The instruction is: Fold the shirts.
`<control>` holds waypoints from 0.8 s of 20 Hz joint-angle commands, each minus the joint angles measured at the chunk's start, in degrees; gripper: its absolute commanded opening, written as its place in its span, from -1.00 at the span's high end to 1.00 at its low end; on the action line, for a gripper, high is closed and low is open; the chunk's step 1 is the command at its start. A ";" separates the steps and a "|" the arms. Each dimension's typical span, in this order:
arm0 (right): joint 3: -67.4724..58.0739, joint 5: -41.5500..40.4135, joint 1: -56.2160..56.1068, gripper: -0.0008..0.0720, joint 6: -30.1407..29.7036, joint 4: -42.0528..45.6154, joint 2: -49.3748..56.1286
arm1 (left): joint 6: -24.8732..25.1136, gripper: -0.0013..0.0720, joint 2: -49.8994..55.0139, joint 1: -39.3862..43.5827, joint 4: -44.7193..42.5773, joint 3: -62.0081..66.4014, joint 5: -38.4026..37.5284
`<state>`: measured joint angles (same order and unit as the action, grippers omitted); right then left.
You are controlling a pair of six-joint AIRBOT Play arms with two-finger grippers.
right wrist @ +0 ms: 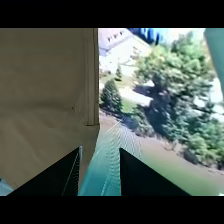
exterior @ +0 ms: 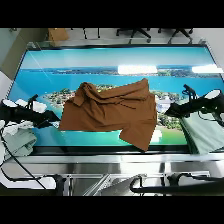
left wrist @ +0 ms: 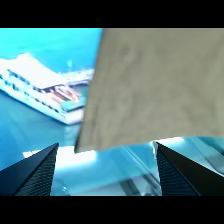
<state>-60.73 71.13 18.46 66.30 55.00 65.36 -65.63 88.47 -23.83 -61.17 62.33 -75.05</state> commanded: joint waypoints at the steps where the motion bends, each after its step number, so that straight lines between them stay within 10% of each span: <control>1: 2.86 -0.83 -0.09 0.13 -0.31 -0.79 -0.22 | 1.70 -0.84 2.49 2.73 -0.07 -1.38 4.17; 6: 2.86 -1.25 -0.11 0.11 -0.28 -1.22 1.05 | 3.67 -0.84 8.92 6.54 4.28 2.89 0.83; 7: 2.86 -1.29 -0.11 -0.11 -0.33 -2.19 1.68 | 3.67 -0.63 9.66 6.54 4.31 3.85 0.33; 10: 2.86 -1.40 -0.46 -0.23 -1.20 -3.96 4.37 | 3.69 0.93 10.64 6.47 4.28 6.91 -1.97; 16: 2.86 -4.35 -7.32 -0.23 -2.05 -5.20 9.94 | 3.67 0.92 10.47 6.51 4.24 10.43 -5.64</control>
<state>-57.95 69.49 14.13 64.71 49.19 73.01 -62.02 98.78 -17.37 -57.12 71.16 -78.48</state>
